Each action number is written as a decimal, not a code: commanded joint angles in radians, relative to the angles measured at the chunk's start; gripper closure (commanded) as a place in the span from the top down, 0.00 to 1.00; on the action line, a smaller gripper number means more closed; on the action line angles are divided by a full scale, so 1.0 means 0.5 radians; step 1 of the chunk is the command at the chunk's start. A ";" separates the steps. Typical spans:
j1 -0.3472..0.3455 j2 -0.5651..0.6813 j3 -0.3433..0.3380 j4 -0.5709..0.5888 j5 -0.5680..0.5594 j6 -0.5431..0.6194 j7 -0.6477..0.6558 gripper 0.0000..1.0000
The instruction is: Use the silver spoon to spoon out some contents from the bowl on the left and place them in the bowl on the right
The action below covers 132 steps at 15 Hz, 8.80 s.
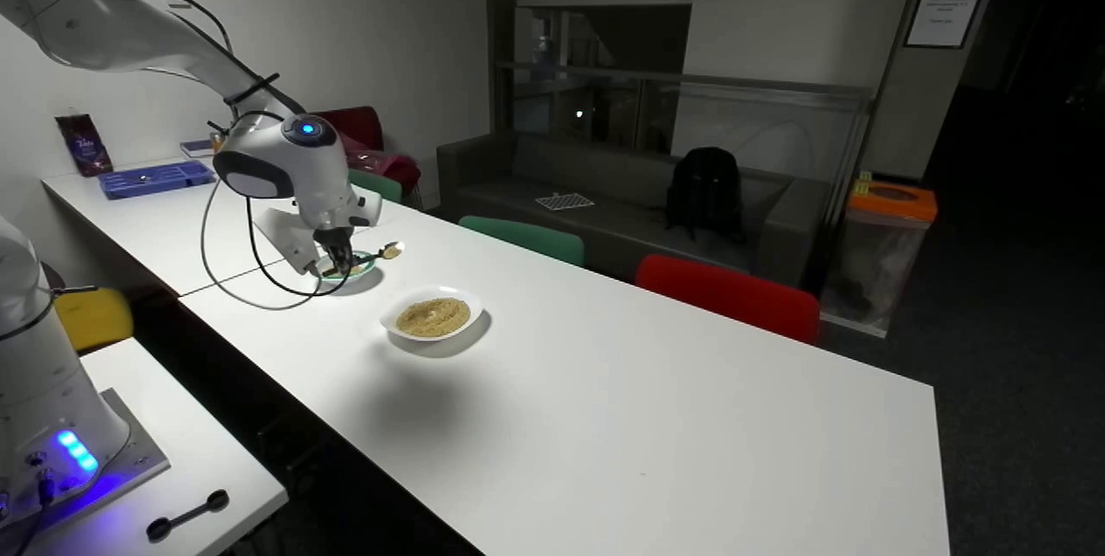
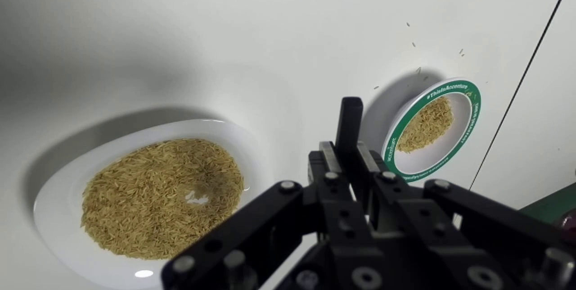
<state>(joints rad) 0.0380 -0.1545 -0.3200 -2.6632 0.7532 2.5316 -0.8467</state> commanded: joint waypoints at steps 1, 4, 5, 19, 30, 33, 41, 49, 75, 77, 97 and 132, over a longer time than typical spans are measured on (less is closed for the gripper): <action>-0.100 0.048 0.041 0.077 0.125 -0.136 -0.139 0.03; -0.148 0.075 0.046 0.105 0.174 -0.218 -0.187 0.03; -0.161 0.079 0.046 0.112 0.196 -0.248 -0.210 0.03; -0.289 0.124 0.073 0.210 0.292 -0.648 -0.347 0.03; -0.378 0.138 0.063 0.234 0.305 -0.686 -0.410 0.03; -0.392 0.152 0.057 0.247 0.309 -0.697 -0.415 0.03; -0.447 0.189 0.047 0.305 0.324 -0.782 -0.432 0.03; -0.494 0.222 0.039 0.368 0.357 -0.873 -0.453 0.03; -0.509 0.192 0.066 0.320 0.331 -0.826 -0.434 0.11; -0.509 0.192 0.066 0.320 0.331 -0.826 -0.434 0.03; -0.649 0.265 -0.040 0.393 0.357 -1.246 -0.414 0.03; -0.751 0.512 -0.063 0.608 0.162 -1.585 -0.614 0.03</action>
<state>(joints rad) -0.3616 0.1321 -0.3745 -2.3198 0.8943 1.6008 -1.1134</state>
